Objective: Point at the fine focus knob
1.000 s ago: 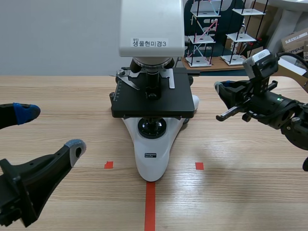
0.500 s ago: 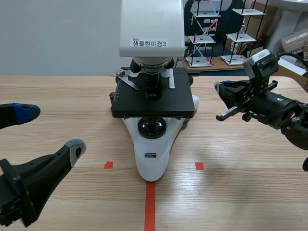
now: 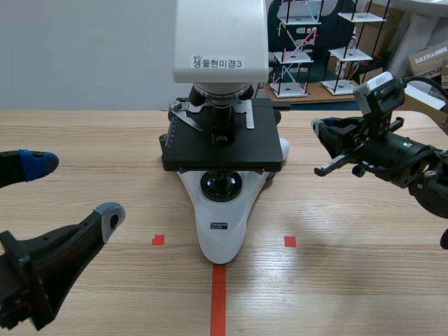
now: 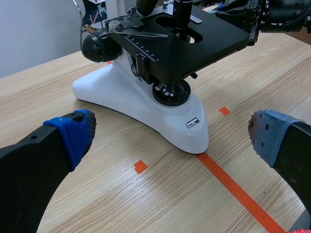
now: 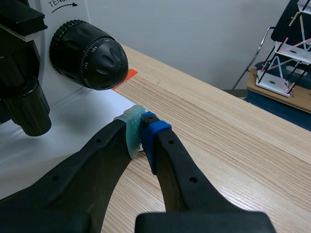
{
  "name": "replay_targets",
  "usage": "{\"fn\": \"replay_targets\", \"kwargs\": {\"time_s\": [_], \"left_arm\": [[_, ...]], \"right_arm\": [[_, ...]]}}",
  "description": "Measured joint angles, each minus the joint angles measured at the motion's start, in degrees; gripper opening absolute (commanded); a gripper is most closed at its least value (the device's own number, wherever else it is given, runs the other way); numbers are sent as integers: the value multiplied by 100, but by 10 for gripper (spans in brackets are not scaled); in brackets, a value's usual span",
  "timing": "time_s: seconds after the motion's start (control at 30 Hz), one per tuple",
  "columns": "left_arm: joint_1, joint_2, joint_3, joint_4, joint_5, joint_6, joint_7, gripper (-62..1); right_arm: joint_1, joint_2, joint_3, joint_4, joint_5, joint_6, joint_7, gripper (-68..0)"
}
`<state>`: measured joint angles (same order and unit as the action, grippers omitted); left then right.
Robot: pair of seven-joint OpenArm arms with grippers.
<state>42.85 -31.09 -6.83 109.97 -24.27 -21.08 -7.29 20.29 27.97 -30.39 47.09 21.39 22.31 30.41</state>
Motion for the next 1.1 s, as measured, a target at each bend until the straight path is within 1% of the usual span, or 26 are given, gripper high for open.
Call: {"fn": "replay_targets", "kwargs": {"time_s": [0.57,0.67,1.1], "left_arm": [[0,0,0,0,0,0,0,14],[0,0,0,0,0,0,0,14],[0,0,0,0,0,0,0,14]], "right_arm": [[0,0,0,0,0,0,0,-667],[0,0,0,0,-105,0,-2,-667],[0,0,0,0,-105,0,-2,-667]]}}
